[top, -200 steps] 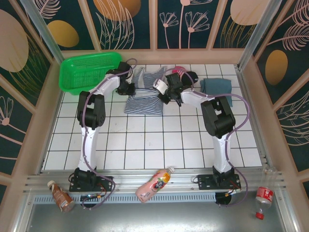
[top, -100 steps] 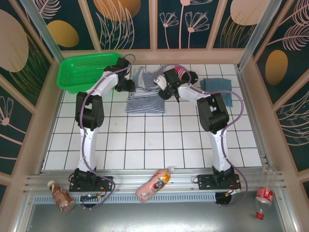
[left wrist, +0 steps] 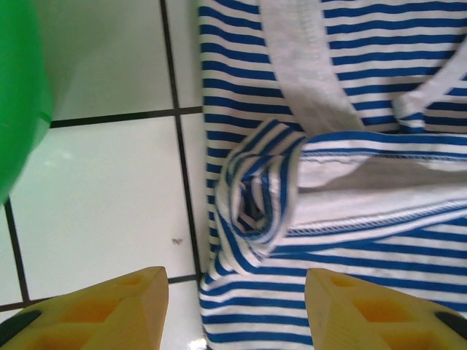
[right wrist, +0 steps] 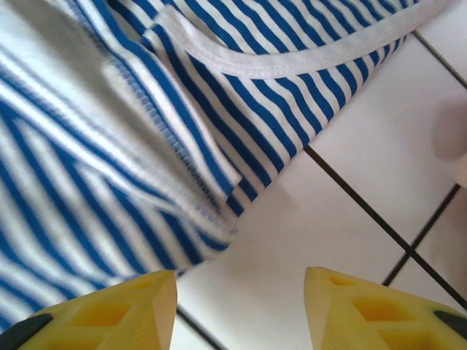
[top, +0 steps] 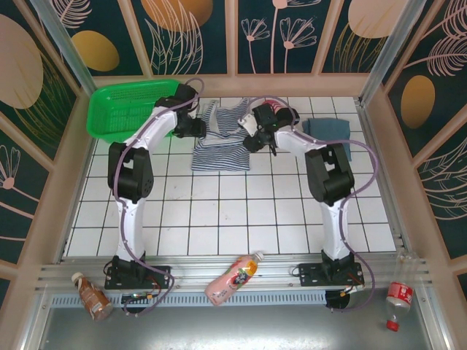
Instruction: Fold and stack the tank tops
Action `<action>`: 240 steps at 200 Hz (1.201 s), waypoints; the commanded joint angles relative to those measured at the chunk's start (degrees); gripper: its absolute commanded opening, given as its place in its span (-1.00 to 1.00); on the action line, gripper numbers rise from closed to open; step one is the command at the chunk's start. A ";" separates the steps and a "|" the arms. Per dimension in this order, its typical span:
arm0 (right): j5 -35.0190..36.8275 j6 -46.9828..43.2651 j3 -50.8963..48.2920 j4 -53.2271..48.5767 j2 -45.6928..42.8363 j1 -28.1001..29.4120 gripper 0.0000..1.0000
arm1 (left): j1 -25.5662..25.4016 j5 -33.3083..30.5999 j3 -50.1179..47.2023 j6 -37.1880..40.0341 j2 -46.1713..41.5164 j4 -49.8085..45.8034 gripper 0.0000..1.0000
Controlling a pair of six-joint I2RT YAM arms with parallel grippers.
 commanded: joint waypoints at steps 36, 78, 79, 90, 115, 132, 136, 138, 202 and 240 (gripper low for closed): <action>-11.58 -7.98 -22.70 19.76 -17.22 4.69 0.20 | -0.22 4.20 -14.38 -3.17 -15.13 6.04 0.22; -11.01 -14.02 -24.34 24.63 -12.17 12.02 0.27 | 0.06 5.47 -22.22 -3.65 -19.82 7.22 0.33; -10.94 -14.12 -24.31 24.81 -11.96 12.06 0.27 | 0.01 5.53 -22.31 -3.64 -19.94 7.23 0.33; -10.86 -15.48 -23.34 25.26 -10.28 12.73 0.27 | 0.09 5.68 -23.04 -3.74 -20.84 7.41 0.38; -9.98 -18.79 -20.96 25.35 -6.57 13.51 0.28 | 0.67 6.09 -24.39 -3.56 -22.02 7.52 0.40; -8.28 -21.27 -19.80 25.01 -3.81 13.69 0.28 | 0.87 6.68 -25.26 -3.47 -22.45 7.73 0.40; -8.10 -21.54 -19.29 24.83 -3.25 13.69 0.28 | 0.90 6.86 -25.38 -3.39 -22.55 7.86 0.40; -8.01 -21.59 -19.10 24.82 -3.03 13.64 0.28 | 0.88 6.94 -25.54 -3.41 -22.53 7.92 0.41; -2.27 -23.56 -16.81 24.73 -0.94 13.36 0.17 | 1.97 6.67 -28.64 -2.33 -24.10 7.68 0.41; -2.05 -23.89 -15.42 20.16 1.07 12.72 -0.16 | 2.20 6.57 -29.89 -1.91 -24.33 7.74 0.41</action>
